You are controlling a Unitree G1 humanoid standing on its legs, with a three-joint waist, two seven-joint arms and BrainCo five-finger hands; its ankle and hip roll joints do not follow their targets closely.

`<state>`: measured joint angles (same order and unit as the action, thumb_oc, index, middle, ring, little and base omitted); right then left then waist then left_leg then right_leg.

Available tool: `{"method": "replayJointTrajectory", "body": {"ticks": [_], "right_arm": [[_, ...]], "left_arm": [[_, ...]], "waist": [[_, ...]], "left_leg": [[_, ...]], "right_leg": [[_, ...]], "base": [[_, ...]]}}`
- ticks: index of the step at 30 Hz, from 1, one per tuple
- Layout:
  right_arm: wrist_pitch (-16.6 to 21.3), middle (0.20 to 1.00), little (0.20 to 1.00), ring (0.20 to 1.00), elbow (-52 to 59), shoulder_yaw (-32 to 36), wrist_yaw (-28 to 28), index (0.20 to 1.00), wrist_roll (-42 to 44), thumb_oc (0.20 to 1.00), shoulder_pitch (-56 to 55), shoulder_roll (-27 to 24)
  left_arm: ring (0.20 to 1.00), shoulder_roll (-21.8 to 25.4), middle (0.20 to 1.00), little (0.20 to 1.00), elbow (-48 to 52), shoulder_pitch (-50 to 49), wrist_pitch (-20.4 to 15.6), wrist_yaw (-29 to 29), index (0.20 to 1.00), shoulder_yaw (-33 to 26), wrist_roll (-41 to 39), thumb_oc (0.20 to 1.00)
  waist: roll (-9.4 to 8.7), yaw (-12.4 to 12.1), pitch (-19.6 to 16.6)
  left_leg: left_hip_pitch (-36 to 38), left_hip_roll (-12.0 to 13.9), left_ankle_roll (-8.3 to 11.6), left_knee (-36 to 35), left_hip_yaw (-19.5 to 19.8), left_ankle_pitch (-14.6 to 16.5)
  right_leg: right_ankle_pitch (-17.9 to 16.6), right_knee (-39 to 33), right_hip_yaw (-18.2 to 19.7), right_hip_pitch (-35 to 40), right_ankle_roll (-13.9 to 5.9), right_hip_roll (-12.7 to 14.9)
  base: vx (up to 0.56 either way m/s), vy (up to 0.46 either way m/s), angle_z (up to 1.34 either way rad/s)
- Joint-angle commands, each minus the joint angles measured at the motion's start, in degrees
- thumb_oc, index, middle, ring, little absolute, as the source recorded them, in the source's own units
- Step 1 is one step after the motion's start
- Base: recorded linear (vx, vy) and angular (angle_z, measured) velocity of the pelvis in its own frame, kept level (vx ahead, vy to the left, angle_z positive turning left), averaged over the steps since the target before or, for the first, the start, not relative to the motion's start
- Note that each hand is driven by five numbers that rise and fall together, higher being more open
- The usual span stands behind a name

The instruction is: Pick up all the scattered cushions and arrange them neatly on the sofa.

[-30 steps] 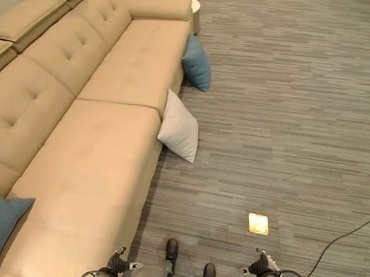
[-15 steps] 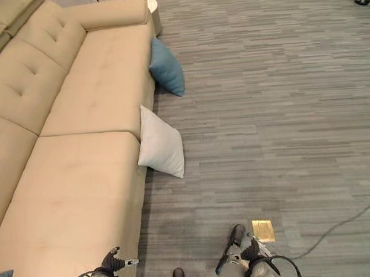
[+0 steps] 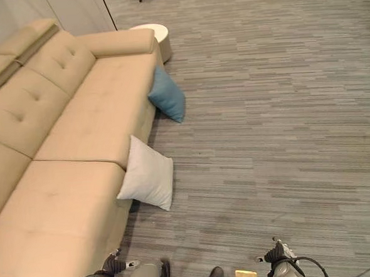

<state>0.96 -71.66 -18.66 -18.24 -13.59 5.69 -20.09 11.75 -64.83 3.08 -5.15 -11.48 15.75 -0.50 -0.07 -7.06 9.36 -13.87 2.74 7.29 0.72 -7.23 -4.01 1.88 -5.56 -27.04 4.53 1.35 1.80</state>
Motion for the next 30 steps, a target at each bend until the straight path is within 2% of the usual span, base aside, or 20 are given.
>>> {"method": "replayJointTrajectory", "body": {"ticks": [1, 4, 6, 7, 8, 10, 11, 12, 14, 15, 16, 18, 20, 21, 23, 24, 25, 26, 29, 30], "right_arm": [[0.66, 1.0, 1.0, 1.0, 0.76, -0.39, -0.74, 1.0, 0.59, 1.0, -0.18, 0.54], [0.49, 1.0, 1.0, 1.0, 0.64, -0.79, -0.59, 1.0, 0.17, 1.0, -0.73, 1.12], [0.31, 1.0, 1.0, 1.0, 0.64, -1.7, -0.29, 1.0, -0.72, 1.0, -1.04, 2.03], [0.21, 1.0, 1.0, 1.0, 0.28, -1.83, -0.24, 1.0, -1.22, 1.0, -1.44, 2.69], [0.2, 1.0, 1.0, 1.0, 0.28, -1.82, -0.24, 1.0, -1.23, 1.0, -1.43, 2.69], [0.2, 1.0, 1.0, 1.0, 0.15, -1.76, -0.28, 1.0, -1.58, 1.0, -1.57, 3.22], [0.09, 1.0, 1.0, 1.0, -0.19, -1.6, 0.03, 1.0, -1.96, 1.0, -1.6, 3.46], [0.04, 1.0, 1.0, 1.0, -0.11, -1.53, 0.18, 1.0, -2.41, 1.0, -1.4, 3.42], [-0.02, 1.0, 1.0, 1.0, 0.4, -1.37, 0.55, 1.0, -2.54, 1.0, -0.63, 3.1], [-0.01, 1.0, 1.0, 1.0, 0.64, -1.38, 0.55, 1.0, -2.63, 1.0, 0.12, 3.02], [0.01, 1.0, 1.0, 1.0, 0.82, -1.51, 0.49, 1.0, -2.81, 1.0, 0.38, 2.99], [0.05, 1.0, 1.0, 1.0, 1.0, -1.9, 0.55, 1.0, -2.91, 1.0, 0.26, 2.81], [0.24, 1.0, 1.0, 1.0, 1.33, -2.19, 0.78, 1.0, -2.54, 1.0, 0.48, 2.66], [0.4, 1.0, 1.0, 1.0, 1.37, -2.18, 0.82, 1.0, -2.12, 1.0, 0.46, 2.63], [0.43, 1.0, 1.0, 1.0, 1.12, -2.04, 1.2, 1.0, -1.08, 1.0, 0.17, 2.43], [0.12, 1.0, 1.0, 1.0, 0.84, -2.54, 1.7, 1.0, -1.4, 1.0, -0.45, 2.59], [-0.04, 1.0, 1.0, 1.0, 0.09, -2.71, 1.69, 1.0, -1.7, 1.0, -0.68, 2.86], [0.3, 1.0, 1.0, 1.0, -0.16, -2.52, 1.24, 1.0, -1.03, 1.0, -0.68, 3.09], [1.02, 1.0, 1.0, 1.0, 0.24, -2.1, 1.38, 1.0, 0.54, 1.0, 0.0, 2.93], [1.2, 1.0, 1.0, 1.0, 0.54, -2.04, 1.17, 1.0, 1.37, 1.0, 0.51, 2.33]], "left_arm": [[1.0, -2.78, 1.0, 1.0, -0.87, 1.08, -0.26, -0.06, 1.0, 2.04, 1.06, 1.0], [1.0, -2.59, 1.0, 1.0, -0.77, 0.31, -0.29, -0.09, 1.0, 1.45, 0.92, 1.0], [1.0, -2.55, 1.0, 1.0, -1.12, -0.82, -0.08, 0.08, 1.0, 0.49, 0.8, 1.0], [1.0, -2.55, 1.0, 1.0, -1.58, -1.44, 0.13, 0.34, 1.0, 0.16, 0.94, 1.0], [1.0, -2.56, 1.0, 1.0, -1.59, -1.42, 0.13, 0.34, 1.0, 0.16, 0.94, 1.0], [1.0, -2.28, 1.0, 1.0, -1.68, -1.91, 0.23, 0.38, 1.0, 0.09, 0.88, 1.0], [1.0, -1.77, 1.0, 1.0, -1.4, -2.0, 0.4, 0.59, 1.0, 0.19, 0.94, 1.0], [1.0, -1.59, 1.0, 1.0, -0.87, -1.88, 0.5, 0.61, 1.0, 0.5, 0.88, 1.0], [1.0, -1.09, 1.0, 1.0, -0.36, -1.17, 0.46, 0.54, 1.0, 0.96, 0.99, 1.0], [1.0, -0.96, 1.0, 1.0, -0.46, -0.73, 0.37, 0.14, 1.0, 1.17, 0.96, 1.0], [1.0, -0.88, 1.0, 1.0, -0.46, -0.47, 0.28, -0.2, 1.0, 1.35, 0.87, 1.0], [1.0, -1.0, 1.0, 1.0, 0.09, -0.32, -0.04, -0.45, 1.0, 1.62, 0.61, 1.0], [1.0, -0.96, 1.0, 1.0, 0.32, 0.05, -0.36, -0.41, 1.0, 2.18, 0.94, 1.0], [1.0, -1.02, 1.0, 1.0, 0.16, 0.23, -0.37, -0.34, 1.0, 2.47, 1.17, 1.0], [1.0, -1.33, 1.0, 1.0, -0.71, 0.98, -0.49, 0.19, 1.0, 3.13, 1.98, 1.0], [1.0, -2.08, 1.0, 1.0, -1.54, 0.97, -0.45, 0.28, 1.0, 3.39, 2.45, 1.0], [1.0, -3.05, 1.0, 1.0, -2.78, 0.62, -0.55, 0.13, 1.0, 3.18, 2.14, 1.0], [1.0, -3.35, 1.0, 1.0, -3.18, 0.63, -0.5, 0.09, 1.0, 3.42, 2.11, 1.0], [1.0, -3.51, 1.0, 1.0, -3.85, 0.66, -0.14, 0.46, 1.0, 3.17, 2.39, 1.0], [1.0, -3.56, 1.0, 1.0, -4.11, 0.71, 0.18, 0.46, 1.0, 3.4, 2.55, 1.0]], "waist": [[2.62, -2.8, 0.42], [2.43, -3.5, 0.22], [1.8, -4.63, -0.26], [0.78, -5.11, -0.92], [0.82, -5.12, -1.04], [-0.22, -5.96, -1.78], [-0.98, -6.53, -1.99], [-0.81, -5.99, -1.38], [0.25, -4.49, -0.26], [1.11, -3.51, 0.33], [2.05, -2.92, 0.48], [2.66, -2.07, 0.84], [3.04, -1.17, 0.8], [2.9, -0.67, 0.69], [2.86, 1.02, 0.66], [2.31, 1.44, 0.01], [1.99, 1.37, -0.78], [1.88, 1.08, -0.99], [1.37, 1.03, -0.46], [1.02, 1.0, 0.33]], "left_leg": [[-0.71, -2.75, -3.19, 3.32, 0.31, -2.42], [-1.16, -2.91, -3.39, 3.3, -1.27, -3.18], [0.18, -3.6, -4.63, 3.05, -0.8, -1.96], [0.59, -4.47, -5.81, 4.37, -0.32, -0.64], [0.42, -4.42, -5.83, 4.34, -0.3, -0.76], [0.98, -4.98, -7.16, 5.61, -0.47, 1.21], [3.05, -5.9, -8.79, 5.81, -0.05, 3.7], [4.31, -6.3, -9.9, 6.04, 0.43, 4.98], [5.76, -6.73, -11.2, 6.39, 1.84, 5.88], [6.8, -6.56, -11.55, 6.2, 2.46, 6.24], [8.23, -6.3, -11.64, 5.46, 3.38, 6.59], [10.11, -6.83, -11.46, 4.87, 5.24, 7.14], [11.71, -7.23, -10.8, 4.49, 7.84, 8.08], [12.05, -7.56, -10.56, 4.77, 9.08, 8.4], [13.17, -8.09, -9.98, 4.67, 12.65, 9.18], [13.92, -8.74, -9.47, 4.7, 14.9, 10.12], [14.05, -8.25, -8.39, 5.2, 15.71, 10.76], [13.79, -7.58, -7.62, 5.63, 16.5, 10.46], [10.34, -5.27, -5.23, 10.77, 14.45, 8.64], [6.73, -3.52, -4.55, 16.38, 11.6, 6.79]], "right_leg": [[0.56, 0.61, 2.09, 1.33, -7.79, 1.61], [1.77, 0.69, 2.72, 2.71, -7.52, 0.73], [3.09, 1.44, 4.13, 3.98, -7.11, 0.18], [4.31, 2.46, 4.58, 5.21, -7.32, 0.24], [4.22, 2.46, 4.57, 5.02, -7.3, 0.19], [5.63, 5.94, 5.15, 5.08, -7.67, 0.97], [5.45, 14.03, 5.8, 3.38, -9.3, 2.56], [2.82, 21.32, 6.26, -0.44, -11.4, 4.33], [-2.87, 33.64, 8.11, -7.35, -14.17, 6.14], [-4.25, 37.44, 9.13, -10.27, -14.63, 6.61], [-4.08, 37.89, 9.43, -12.5, -13.95, 7.13], [-2.28, 34.24, 9.47, -14.04, -12.28, 8.35], [-0.72, 26.03, 12.25, -15.03, -10.76, 7.99], [-0.96, 22.54, 15.65, -15.88, -10.52, 7.06], [-2.15, 17.12, 24.99, -17.75, -10.73, 4.85], [-3.11, 13.21, 25.36, -15.39, -10.58, 5.3], [-3.62, 10.87, 22.18, -13.19, -10.24, 6.42], [-3.19, 10.26, 21.71, -11.88, -9.68, 5.89], [-2.51, 7.0, 17.44, -8.33, -8.66, 6.1], [-2.13, 5.14, 15.27, -6.19, -7.74, 6.21]], "base": [[0.3, -0.062, -0.42], [0.22, -0.041, -0.39], [0.35, -0.024, -0.43], [0.3, -0.013, -0.5], [0.28, -0.001, -0.37], [0.26, 0.039, 0.05], [0.32, 0.086, 0.04], [0.26, 0.1, -0.18], [0.11, 0.088, -0.22], [0.16, 0.034, 0.27], [0.2, -0.006, 0.53], [0.25, -0.09, 0.51], [0.27, -0.183, 0.44], [0.26, -0.209, 0.71], [0.27, -0.27, 1.24], [0.33, -0.397, 2.33], [0.3, -0.425, 2.28], [0.21, -0.374, 1.55], [0.06, -0.264, 0.92], [0.0, -0.251, 1.03]]}}
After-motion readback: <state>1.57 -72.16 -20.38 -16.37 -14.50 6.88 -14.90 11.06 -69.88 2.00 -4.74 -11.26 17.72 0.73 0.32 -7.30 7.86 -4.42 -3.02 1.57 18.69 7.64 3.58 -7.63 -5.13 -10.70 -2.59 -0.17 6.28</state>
